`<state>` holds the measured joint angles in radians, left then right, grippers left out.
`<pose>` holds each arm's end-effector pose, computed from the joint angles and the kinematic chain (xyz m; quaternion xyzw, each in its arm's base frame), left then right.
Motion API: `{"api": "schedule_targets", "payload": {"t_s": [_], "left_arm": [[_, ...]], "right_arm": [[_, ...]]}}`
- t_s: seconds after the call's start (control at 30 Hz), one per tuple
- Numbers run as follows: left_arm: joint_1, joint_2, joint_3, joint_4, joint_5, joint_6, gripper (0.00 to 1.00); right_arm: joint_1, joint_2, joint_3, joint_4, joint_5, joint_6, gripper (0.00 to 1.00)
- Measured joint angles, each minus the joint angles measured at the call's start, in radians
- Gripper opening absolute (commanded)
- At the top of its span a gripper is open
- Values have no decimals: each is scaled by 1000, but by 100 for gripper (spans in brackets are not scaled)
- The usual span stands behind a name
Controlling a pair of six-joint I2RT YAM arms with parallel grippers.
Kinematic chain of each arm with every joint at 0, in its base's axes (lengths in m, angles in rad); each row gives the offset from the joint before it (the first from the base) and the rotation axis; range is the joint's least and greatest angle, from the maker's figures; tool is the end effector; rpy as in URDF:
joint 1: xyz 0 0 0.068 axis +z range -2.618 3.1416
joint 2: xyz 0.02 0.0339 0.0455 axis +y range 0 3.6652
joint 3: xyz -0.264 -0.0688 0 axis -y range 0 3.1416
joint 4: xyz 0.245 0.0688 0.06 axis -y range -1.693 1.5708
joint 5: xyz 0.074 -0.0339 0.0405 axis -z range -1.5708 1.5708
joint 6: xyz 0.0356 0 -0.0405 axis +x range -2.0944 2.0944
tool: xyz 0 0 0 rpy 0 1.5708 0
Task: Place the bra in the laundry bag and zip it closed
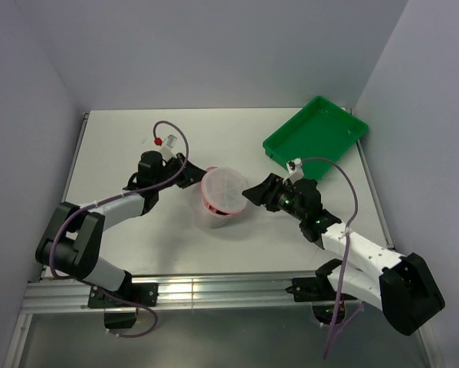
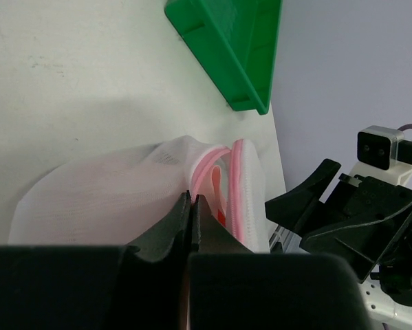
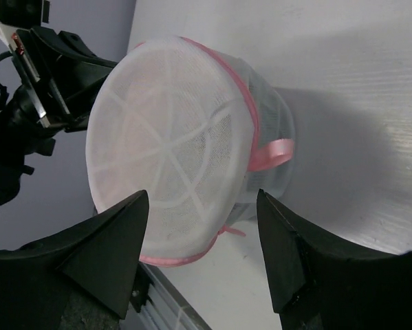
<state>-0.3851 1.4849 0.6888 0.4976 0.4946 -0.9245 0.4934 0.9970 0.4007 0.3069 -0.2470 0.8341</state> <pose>0.2831 -0.1330 0.2124 -0.0676 0.7905 -0.5070 0.3370 0.1871 0.1105 0.2163 0.0623 0.7965 0.4432 0.4064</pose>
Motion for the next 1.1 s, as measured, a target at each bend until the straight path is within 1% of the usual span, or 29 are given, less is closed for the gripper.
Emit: {"api": "schedule_targets", "payload": {"t_s": [0.1,0.23,0.37,0.43,0.53,0.57,0.6,0.63,0.67,0.73,0.77,0.83,0.87,0.9,0.93,0.97,1.0,1.1], "left_arm": [[2,35,21,0,11,6,6],[3,56,43,0,20,18,7],[3,69,59,8,29,22,14],[3,80,69,14,32,22,17],[3,99,87,13,32,26,26],[3,104,93,10,32,29,33],[3,106,97,9,31,32,36],[3,107,101,9,31,34,41],[3,107,103,7,30,37,53],[3,107,108,0,21,47,64],[2,107,113,-9,11,51,71],[3,101,121,-30,-8,57,77],[3,95,121,-39,-19,59,78],[3,81,124,-60,-32,64,80],[3,68,126,-78,-47,69,82],[4,48,130,-103,-65,76,84],[4,25,137,-132,-88,84,85],[4,-73,148,-221,-173,115,91]], "right_arm": [[-18,48,-16,75,-31,51,70],[-33,87,-18,108,-25,107,70],[-36,105,-27,127,-16,145,65],[-36,132,-27,150,-21,162,61],[-36,183,-27,173,-31,195,51],[-36,198,-27,176,-32,210,48],[-36,209,-27,183,-35,223,40],[-36,217,-27,193,-38,235,38],[-36,223,-27,207,-41,251,33],[-36,226,-27,231,-44,277,26],[-36,226,-27,244,-46,293,25],[-36,225,-27,262,-47,317,24],[-36,222,-27,268,-45,327,27],[-35,220,-27,271,-45,333,27],[-30,216,-27,272,-42,340,22],[-27,212,-27,272,-37,344,6],[-24,209,-27,272,-34,348,3],[-9,196,-26,263,-15,358,3]]}}
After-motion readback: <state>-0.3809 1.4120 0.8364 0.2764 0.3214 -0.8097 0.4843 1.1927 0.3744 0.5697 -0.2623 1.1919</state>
